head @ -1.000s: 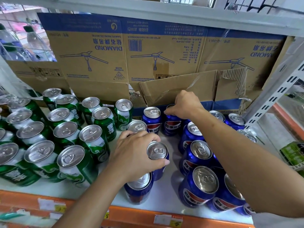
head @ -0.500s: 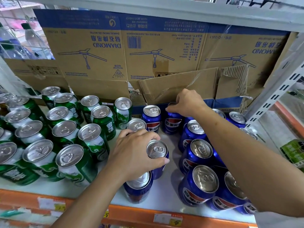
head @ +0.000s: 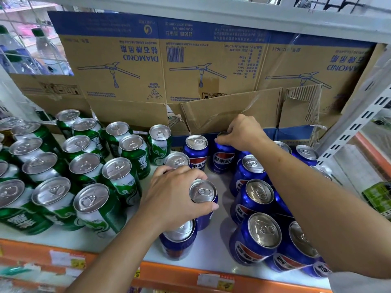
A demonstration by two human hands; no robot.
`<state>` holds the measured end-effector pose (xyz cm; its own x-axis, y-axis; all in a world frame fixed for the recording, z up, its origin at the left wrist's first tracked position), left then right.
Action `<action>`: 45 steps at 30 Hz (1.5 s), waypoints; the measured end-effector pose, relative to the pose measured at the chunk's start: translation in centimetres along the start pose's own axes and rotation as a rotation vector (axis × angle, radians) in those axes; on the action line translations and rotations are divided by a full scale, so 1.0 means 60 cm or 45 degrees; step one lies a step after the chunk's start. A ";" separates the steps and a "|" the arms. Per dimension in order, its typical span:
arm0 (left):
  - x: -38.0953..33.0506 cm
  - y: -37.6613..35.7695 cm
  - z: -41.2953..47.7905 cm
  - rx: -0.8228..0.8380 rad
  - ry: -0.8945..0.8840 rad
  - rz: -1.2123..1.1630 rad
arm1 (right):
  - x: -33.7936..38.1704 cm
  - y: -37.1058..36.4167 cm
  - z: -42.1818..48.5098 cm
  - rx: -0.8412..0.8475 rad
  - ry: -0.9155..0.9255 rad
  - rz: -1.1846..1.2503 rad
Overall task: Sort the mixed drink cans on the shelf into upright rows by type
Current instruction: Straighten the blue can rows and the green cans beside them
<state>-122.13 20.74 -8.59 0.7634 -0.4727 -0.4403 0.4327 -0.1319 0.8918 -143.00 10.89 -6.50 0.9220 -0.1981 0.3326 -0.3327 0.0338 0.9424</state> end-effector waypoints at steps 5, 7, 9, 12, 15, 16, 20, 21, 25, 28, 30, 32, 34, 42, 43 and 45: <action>-0.001 0.000 -0.001 -0.002 -0.005 0.001 | -0.001 0.002 -0.002 0.041 0.026 -0.035; 0.000 0.000 0.000 -0.001 -0.010 0.003 | 0.001 0.005 -0.006 0.077 0.044 -0.120; 0.000 0.000 0.000 -0.003 -0.014 0.007 | 0.007 0.007 -0.011 0.070 0.057 -0.233; 0.001 0.000 0.000 -0.005 -0.020 0.019 | 0.035 0.010 -0.019 -0.028 0.190 -0.280; 0.002 -0.001 0.001 0.002 -0.022 0.012 | 0.078 -0.003 -0.030 0.161 0.480 -0.086; 0.004 -0.001 0.002 -0.001 -0.023 0.006 | 0.090 -0.010 -0.033 0.219 0.534 -0.078; 0.006 -0.001 0.000 -0.006 -0.028 -0.007 | 0.102 -0.025 -0.036 0.193 0.551 -0.124; 0.006 0.001 -0.001 -0.008 -0.030 -0.008 | 0.101 -0.023 -0.037 0.184 0.545 -0.104; 0.003 0.002 0.000 -0.009 -0.036 0.002 | 0.080 -0.012 -0.045 0.219 0.558 -0.014; 0.003 0.001 0.002 -0.020 -0.047 0.016 | 0.063 0.002 -0.057 0.220 0.504 0.063; 0.004 0.000 0.002 -0.034 -0.057 0.018 | 0.053 0.008 -0.065 0.225 0.478 0.098; 0.005 -0.001 0.002 -0.038 -0.055 0.021 | 0.045 0.007 -0.073 0.250 0.469 0.120; 0.005 -0.001 0.002 -0.040 -0.058 0.030 | 0.038 0.006 -0.080 0.281 0.465 0.108; 0.003 0.001 0.001 -0.006 -0.043 0.036 | 0.023 0.008 -0.093 0.306 0.459 0.058; 0.003 0.001 0.001 -0.008 -0.042 0.036 | 0.021 0.008 -0.092 0.307 0.455 0.055; 0.003 0.001 0.000 -0.002 -0.034 0.029 | 0.016 0.009 -0.092 0.299 0.437 0.051</action>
<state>-121.98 20.64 -8.60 0.7600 -0.4988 -0.4167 0.4160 -0.1193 0.9015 -141.18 16.13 -5.48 0.9066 0.1381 0.3988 -0.3693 -0.1975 0.9081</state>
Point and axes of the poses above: each hand's wrist, its own z-axis towards the middle knuckle, its own y-axis out of the back of the hand, x = y × z, the point moved 2 cm from there along z, towards the middle knuckle, and after that the axes turned 2 degrees about y, right-handed, at the moved point
